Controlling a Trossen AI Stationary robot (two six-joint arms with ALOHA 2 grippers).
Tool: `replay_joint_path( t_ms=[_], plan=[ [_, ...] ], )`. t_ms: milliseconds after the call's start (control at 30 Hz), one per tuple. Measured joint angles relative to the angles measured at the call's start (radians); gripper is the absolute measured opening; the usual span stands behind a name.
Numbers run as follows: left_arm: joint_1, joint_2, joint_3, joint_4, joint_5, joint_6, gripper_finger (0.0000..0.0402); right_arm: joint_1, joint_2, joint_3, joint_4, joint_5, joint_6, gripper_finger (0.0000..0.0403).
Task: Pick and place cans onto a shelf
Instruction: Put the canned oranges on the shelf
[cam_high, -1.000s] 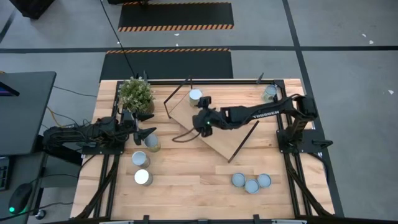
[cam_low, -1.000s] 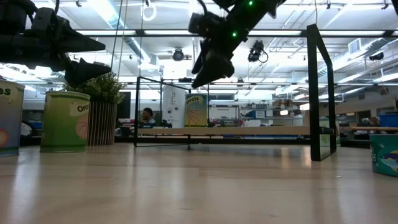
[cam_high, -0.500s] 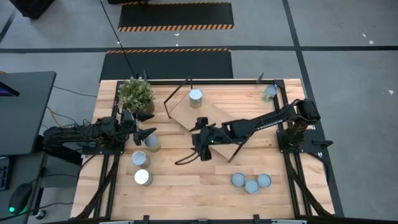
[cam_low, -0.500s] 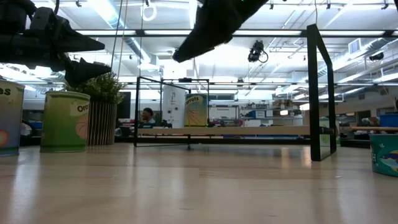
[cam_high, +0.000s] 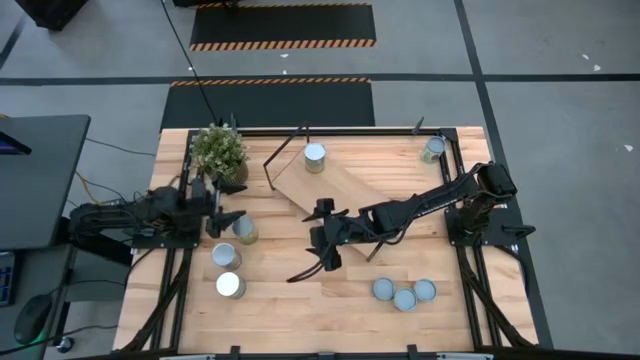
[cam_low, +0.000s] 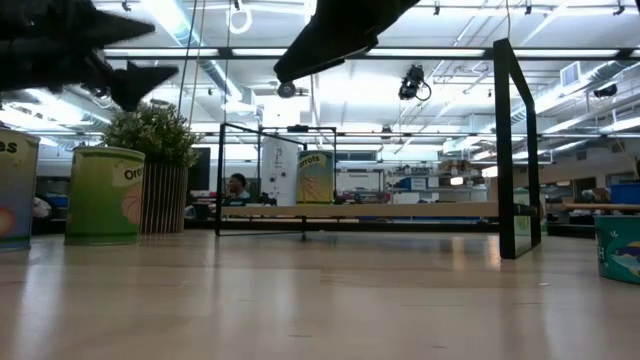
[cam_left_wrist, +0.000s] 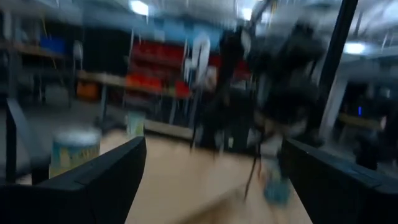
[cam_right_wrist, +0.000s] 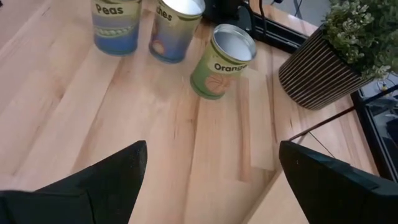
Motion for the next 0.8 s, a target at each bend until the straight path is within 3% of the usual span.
replay_joint_path(
  t_ms=[67,133,333,500,633,800],
  plan=[
    [0.000,-0.001,0.010,0.046,-0.008,-0.010,0.0378,-0.009,0.000,0.000,0.000,0.000,-0.014,0.0373],
    [0.000,0.007,0.062,-0.031,-0.011,-0.022,0.0378,-0.020,0.000,0.000,0.002,0.000,-0.032,0.0373],
    [0.000,0.130,0.295,-0.346,-0.067,-0.052,0.0378,-0.040,-0.001,-0.113,0.249,-0.009,-0.092,0.0373],
    [0.000,0.278,0.503,-0.736,-0.052,-0.170,0.0378,-0.035,-0.001,-0.197,0.359,-0.010,-0.105,0.0373],
    [0.000,0.405,0.596,-0.948,0.061,-0.310,0.0378,-0.017,-0.001,-0.212,0.357,-0.009,-0.103,0.0373],
    [-0.005,0.570,0.653,-1.040,0.231,-0.437,0.0378,-0.004,-0.001,-0.213,0.352,-0.004,-0.121,0.0373]
  ],
)
